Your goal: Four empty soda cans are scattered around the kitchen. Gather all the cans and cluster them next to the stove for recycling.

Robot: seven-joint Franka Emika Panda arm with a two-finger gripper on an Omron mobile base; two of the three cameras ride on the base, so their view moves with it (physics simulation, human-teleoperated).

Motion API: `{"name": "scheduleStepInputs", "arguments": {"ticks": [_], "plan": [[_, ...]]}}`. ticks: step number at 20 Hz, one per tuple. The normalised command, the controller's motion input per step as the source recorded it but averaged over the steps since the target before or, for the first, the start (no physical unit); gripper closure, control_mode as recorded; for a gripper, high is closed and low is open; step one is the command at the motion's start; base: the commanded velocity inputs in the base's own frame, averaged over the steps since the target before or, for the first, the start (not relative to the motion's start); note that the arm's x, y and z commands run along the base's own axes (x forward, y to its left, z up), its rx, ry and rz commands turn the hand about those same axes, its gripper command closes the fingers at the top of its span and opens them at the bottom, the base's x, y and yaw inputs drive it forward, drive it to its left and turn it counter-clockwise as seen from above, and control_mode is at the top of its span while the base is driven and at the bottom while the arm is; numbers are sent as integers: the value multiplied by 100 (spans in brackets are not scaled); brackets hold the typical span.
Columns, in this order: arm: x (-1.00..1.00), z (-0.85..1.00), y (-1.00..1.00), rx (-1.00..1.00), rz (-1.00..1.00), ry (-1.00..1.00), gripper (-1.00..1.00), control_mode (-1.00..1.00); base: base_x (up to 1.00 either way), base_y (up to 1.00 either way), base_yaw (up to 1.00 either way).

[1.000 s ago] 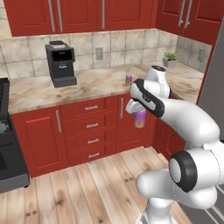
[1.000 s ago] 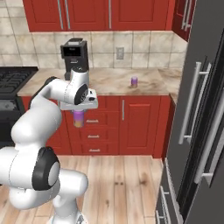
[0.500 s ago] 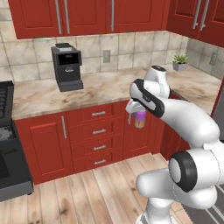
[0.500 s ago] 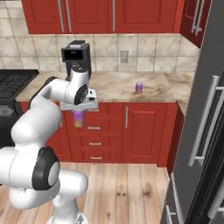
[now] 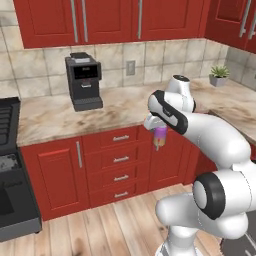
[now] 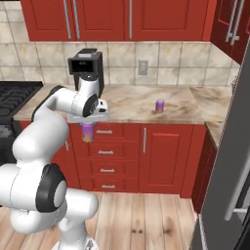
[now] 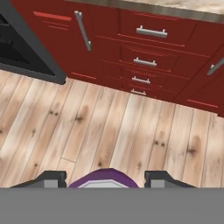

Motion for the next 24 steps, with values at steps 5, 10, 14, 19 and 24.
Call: {"name": "scheduleStepInputs", "arguments": {"ticks": [5,10,14,19,24], "plan": [[0,0,0,0,0,0,100,100,39,14,4],[0,0,0,0,0,0,100,100,25,37,1],[0,0,0,0,0,0,100,100,14,51,0],[0,0,0,0,0,0,100,100,8,57,0],[0,0,0,0,0,0,100,100,8,60,0]]}}
